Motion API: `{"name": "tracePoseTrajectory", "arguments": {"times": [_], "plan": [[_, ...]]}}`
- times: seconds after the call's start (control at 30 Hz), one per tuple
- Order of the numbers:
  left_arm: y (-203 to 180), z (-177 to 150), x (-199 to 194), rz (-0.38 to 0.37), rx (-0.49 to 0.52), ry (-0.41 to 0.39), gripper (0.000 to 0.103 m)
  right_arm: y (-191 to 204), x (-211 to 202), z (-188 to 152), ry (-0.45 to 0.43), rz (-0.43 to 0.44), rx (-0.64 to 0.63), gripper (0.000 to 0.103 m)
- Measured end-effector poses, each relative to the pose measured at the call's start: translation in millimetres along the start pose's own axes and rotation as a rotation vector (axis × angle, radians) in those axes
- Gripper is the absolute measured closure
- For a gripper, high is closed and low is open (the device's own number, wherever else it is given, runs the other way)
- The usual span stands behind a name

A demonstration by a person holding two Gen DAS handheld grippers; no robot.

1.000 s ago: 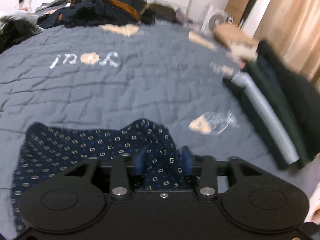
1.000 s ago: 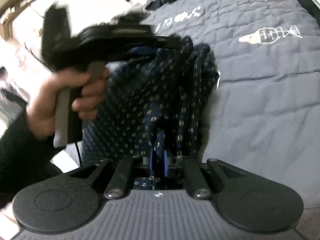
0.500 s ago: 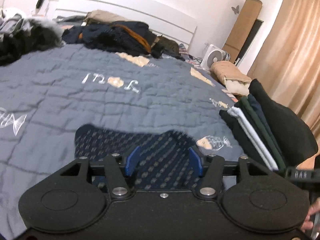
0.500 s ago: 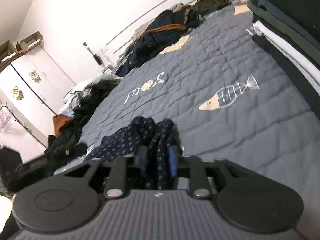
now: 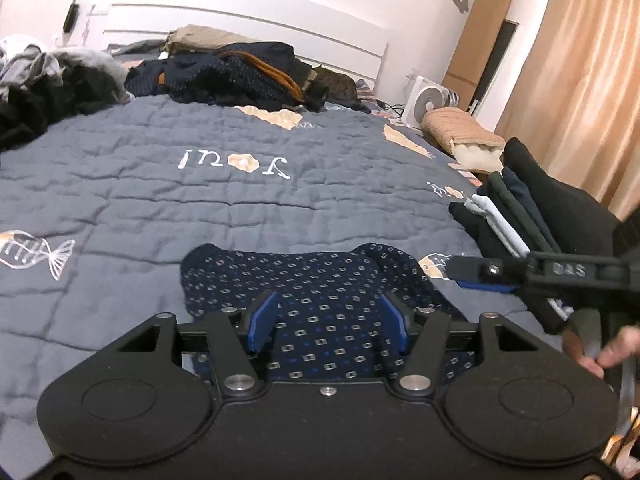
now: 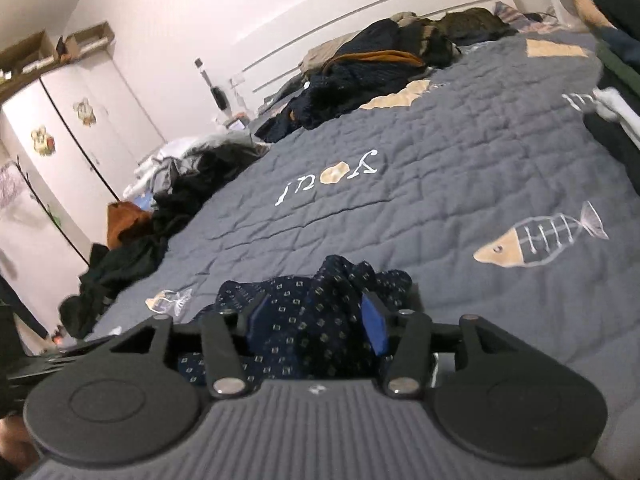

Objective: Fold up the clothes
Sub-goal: 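Open both tools and press the folded shirt flat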

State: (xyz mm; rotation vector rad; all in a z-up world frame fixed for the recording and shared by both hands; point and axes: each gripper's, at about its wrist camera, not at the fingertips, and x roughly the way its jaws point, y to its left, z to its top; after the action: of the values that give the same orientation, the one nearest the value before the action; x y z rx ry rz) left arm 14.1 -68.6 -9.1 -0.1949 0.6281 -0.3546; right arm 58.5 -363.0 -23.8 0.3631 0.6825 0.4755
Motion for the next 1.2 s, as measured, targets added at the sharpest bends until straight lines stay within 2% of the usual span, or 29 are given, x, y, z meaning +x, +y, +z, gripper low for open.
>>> {"name": "tracePoseTrajectory", "arguments": {"times": [0.2, 0.3, 0.47, 0.5, 0.57, 0.6, 0.63, 0.73, 0.8, 0.93, 0.97, 1.1, 1.2], "plan": [[15, 1, -3, 0.029, 0.031, 0.008, 0.046, 2, 25, 8, 0.03, -0.048, -0.01, 0.053], [19, 4, -2, 0.033, 0.044, 0.004, 0.046, 1, 41, 9, 0.074, -0.042, 0.021, 0.053], [32, 10, 1, 0.043, 0.006, 0.002, 0.044, -13, 57, 6, 0.113, -0.023, 0.162, 0.054], [34, 10, 2, 0.046, 0.0, 0.004, 0.044, -17, 60, 5, 0.115, -0.018, 0.196, 0.059], [39, 10, 4, 0.05, -0.013, 0.01, 0.044, -25, 64, 3, 0.128, -0.022, 0.257, 0.077], [41, 9, 5, 0.053, -0.017, 0.016, 0.044, -30, 65, 1, 0.134, -0.022, 0.292, 0.089], [43, 8, 7, 0.054, -0.02, 0.023, 0.044, -36, 65, 0, 0.133, -0.01, 0.334, 0.092], [47, 7, 9, 0.064, -0.031, 0.033, 0.044, -48, 59, -1, 0.1, 0.075, 0.452, 0.096], [50, 9, 7, 0.068, -0.041, 0.024, 0.044, -58, 49, 2, 0.051, 0.186, 0.561, 0.096], [57, 13, 5, 0.063, -0.072, 0.012, 0.044, -79, 31, 5, -0.039, 0.351, 0.721, 0.096], [58, 13, 6, 0.063, -0.08, 0.014, 0.044, -84, 31, 3, -0.047, 0.351, 0.744, 0.096], [61, 11, 11, 0.053, -0.101, 0.042, 0.044, -86, 49, -11, 0.036, 0.173, 0.669, 0.093], [65, 10, 13, 0.031, -0.13, 0.061, 0.044, -83, 59, -18, 0.083, 0.144, 0.655, 0.091]]}}
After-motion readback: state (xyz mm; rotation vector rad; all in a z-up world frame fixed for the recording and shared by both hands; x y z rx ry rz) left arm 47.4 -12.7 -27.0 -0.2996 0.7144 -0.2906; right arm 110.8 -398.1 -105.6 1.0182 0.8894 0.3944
